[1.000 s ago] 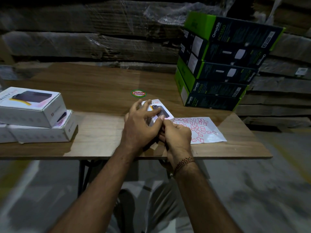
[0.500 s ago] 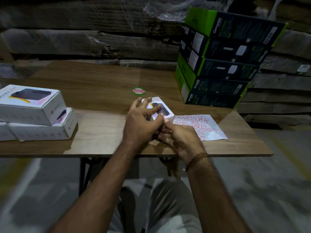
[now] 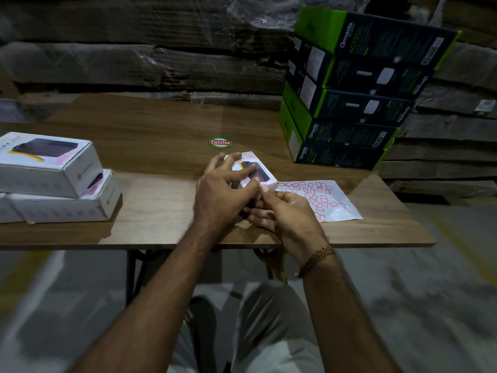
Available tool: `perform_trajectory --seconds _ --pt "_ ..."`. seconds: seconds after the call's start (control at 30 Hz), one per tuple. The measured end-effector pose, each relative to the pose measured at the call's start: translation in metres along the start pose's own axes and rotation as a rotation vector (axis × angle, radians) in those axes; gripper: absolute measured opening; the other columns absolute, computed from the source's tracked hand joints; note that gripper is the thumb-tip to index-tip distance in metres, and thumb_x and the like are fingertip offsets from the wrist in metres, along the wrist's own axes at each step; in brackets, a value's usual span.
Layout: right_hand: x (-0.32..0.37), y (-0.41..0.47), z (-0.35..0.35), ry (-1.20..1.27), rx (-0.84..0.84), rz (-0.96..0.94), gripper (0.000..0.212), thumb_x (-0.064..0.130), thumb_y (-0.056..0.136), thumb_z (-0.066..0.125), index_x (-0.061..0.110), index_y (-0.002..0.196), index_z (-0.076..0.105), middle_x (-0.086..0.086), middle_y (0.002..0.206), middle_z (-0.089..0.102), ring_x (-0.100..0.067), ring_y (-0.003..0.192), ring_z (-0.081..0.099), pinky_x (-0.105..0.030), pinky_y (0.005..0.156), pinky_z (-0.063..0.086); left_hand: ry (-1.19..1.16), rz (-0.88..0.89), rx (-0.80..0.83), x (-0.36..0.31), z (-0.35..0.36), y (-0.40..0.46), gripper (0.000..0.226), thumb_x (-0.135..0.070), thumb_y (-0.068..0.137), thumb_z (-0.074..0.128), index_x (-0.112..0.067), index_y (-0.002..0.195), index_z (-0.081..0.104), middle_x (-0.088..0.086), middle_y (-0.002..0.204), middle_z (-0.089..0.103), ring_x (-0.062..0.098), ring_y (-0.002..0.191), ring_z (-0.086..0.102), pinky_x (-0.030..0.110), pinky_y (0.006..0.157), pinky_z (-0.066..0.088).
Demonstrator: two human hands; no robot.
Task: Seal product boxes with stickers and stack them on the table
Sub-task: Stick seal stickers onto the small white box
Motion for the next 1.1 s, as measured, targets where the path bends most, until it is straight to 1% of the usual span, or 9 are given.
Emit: perform_trajectory --seconds 0.1,0.2,0.37,0.5,0.7,0.8,0.9,1.0,1.1 --pt "0.0 0.001 0.0 0.003 0.009 -0.004 0.054 0.032 0.1 0.072 -0.014 0.126 0.06 -0.023 0.095 0.079 -0.033 0.084 0.08 -0.031 0.061 0.064 -0.019 0.004 -0.004 0.0 0.0 0.0 0.044 -0.05 0.08 0.068 -0.036 0.12 0.082 -0.02 0.146 0.062 0.003 0.147 0.038 0.045 0.113 0.049" --pt "0.0 0.001 -0.001 -0.017 -0.001 0.01 0.046 0.027 0.101 0.071 -0.011 0.125 0.061 -0.023 0.096 0.079 -0.032 0.085 0.08 -0.032 0.061 0.065 -0.012 0.007 -0.004 -0.001 0.0 0.0 0.04 -0.044 0.083 0.071 -0.034 0.12 0.082 -0.02 0.145 0.062 0.002 0.146 0.038 0.045 0.112 0.05" --pt "0.001 0.001 0.0 0.011 -0.018 -0.004 0.041 0.02 0.104 0.067 -0.014 0.126 0.058 -0.028 0.102 0.077 -0.029 0.073 0.079 -0.032 0.057 0.064 -0.006 0.04 -0.013 -0.004 -0.001 0.0 0.038 -0.043 0.083 0.072 -0.033 0.117 0.083 -0.021 0.138 0.064 0.001 0.142 0.042 0.042 0.108 0.052" --pt "-0.001 0.004 -0.001 0.007 -0.072 -0.034 0.036 0.019 0.104 0.068 -0.013 0.119 0.06 -0.023 0.09 0.079 -0.031 0.07 0.079 -0.03 0.051 0.061 0.005 0.047 -0.014 -0.006 -0.002 -0.001 0.037 -0.042 0.083 0.071 -0.033 0.117 0.083 -0.028 0.133 0.061 -0.006 0.139 0.04 0.036 0.11 0.05" --pt "0.0 0.008 -0.006 -0.1 -0.156 -0.132 0.028 0.021 0.103 0.07 -0.005 0.107 0.061 -0.021 0.087 0.079 -0.032 0.072 0.08 -0.029 0.049 0.059 0.011 0.039 -0.011 -0.001 -0.001 0.002 0.037 -0.046 0.083 0.07 -0.037 0.116 0.082 -0.024 0.138 0.064 0.004 0.144 0.042 0.043 0.111 0.049" --pt "0.002 0.012 -0.009 -0.147 -0.185 -0.189 0.022 0.018 0.102 0.071 -0.001 0.101 0.059 -0.022 0.084 0.078 -0.033 0.069 0.079 -0.031 0.049 0.059 0.018 0.035 -0.013 0.001 0.001 0.003 0.036 -0.046 0.083 0.07 -0.036 0.115 0.083 -0.024 0.136 0.065 0.004 0.142 0.043 0.04 0.11 0.049" --pt "0.003 0.014 -0.011 -0.2 -0.189 -0.234 0.02 0.015 0.101 0.071 0.001 0.097 0.059 -0.021 0.081 0.077 -0.032 0.068 0.079 -0.035 0.054 0.062 0.014 0.027 -0.033 0.002 0.002 0.005 0.037 -0.047 0.08 0.069 -0.036 0.112 0.084 -0.021 0.136 0.066 0.004 0.14 0.046 0.039 0.108 0.051" --pt "0.003 0.012 -0.013 -0.245 -0.167 -0.251 0.013 0.008 0.102 0.069 0.004 0.096 0.058 -0.02 0.082 0.078 -0.03 0.07 0.079 -0.036 0.057 0.063 0.006 0.013 -0.059 0.002 0.002 0.005 0.031 -0.041 0.084 0.071 -0.034 0.111 0.084 -0.02 0.136 0.067 0.002 0.139 0.046 0.037 0.107 0.052" --pt "0.003 0.01 -0.014 -0.193 -0.113 -0.243 0.007 0.007 0.106 0.062 0.002 0.103 0.057 -0.018 0.086 0.078 -0.027 0.072 0.079 -0.032 0.056 0.062 -0.007 0.025 -0.066 0.003 0.002 0.004 0.024 -0.037 0.095 0.071 -0.027 0.113 0.085 -0.019 0.134 0.067 0.01 0.141 0.049 0.043 0.105 0.053"
Point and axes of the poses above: each hand's wrist, its own y-axis towards the middle knuckle, its own z-axis out of the palm, x = y × z, the point moved 8 cm from there along y, towards the middle knuckle
